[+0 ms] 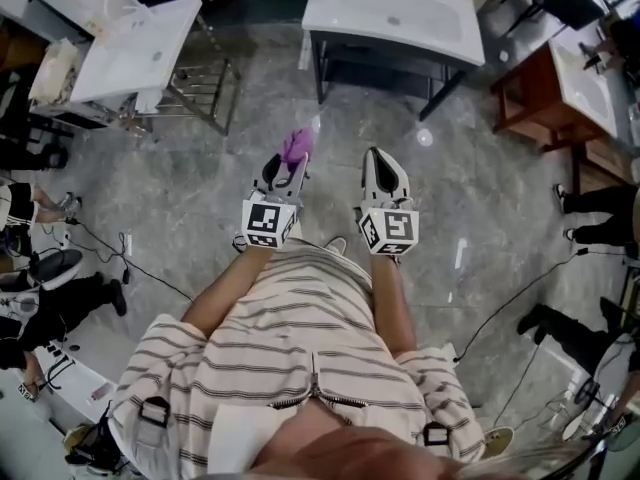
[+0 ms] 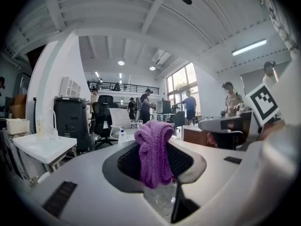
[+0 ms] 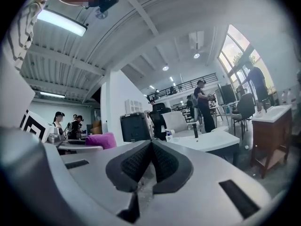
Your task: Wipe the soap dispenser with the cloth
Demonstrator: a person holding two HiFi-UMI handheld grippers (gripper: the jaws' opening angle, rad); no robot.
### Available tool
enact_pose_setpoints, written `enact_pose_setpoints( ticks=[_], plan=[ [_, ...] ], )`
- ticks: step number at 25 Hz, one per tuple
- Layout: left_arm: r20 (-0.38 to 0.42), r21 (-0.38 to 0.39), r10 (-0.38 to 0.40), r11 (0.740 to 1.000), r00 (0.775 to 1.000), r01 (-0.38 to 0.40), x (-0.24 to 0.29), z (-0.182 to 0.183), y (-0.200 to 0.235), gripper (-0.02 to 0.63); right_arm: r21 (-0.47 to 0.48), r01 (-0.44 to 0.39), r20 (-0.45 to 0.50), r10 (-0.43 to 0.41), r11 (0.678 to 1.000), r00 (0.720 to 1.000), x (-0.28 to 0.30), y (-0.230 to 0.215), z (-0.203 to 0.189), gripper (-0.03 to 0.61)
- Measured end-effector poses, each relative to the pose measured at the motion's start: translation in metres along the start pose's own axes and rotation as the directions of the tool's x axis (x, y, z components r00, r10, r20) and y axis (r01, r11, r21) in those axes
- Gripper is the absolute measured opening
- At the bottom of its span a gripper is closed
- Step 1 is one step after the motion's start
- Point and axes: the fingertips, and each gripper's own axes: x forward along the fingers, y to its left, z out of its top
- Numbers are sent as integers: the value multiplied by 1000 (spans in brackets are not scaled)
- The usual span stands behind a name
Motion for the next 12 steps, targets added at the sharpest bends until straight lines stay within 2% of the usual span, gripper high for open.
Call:
enact_pose_setpoints(
  ticks=[7,12],
  plan=[
    [-4,3,12,1000,1000,-12,44,-9,18,130,27,-25,-18,26,999,1000,45,-26,-7,9],
    [-11,-29,30,999,999,-31,103,-12,65,130,7,-46,-53,46,999,998,121,-41,-9,9]
  ],
)
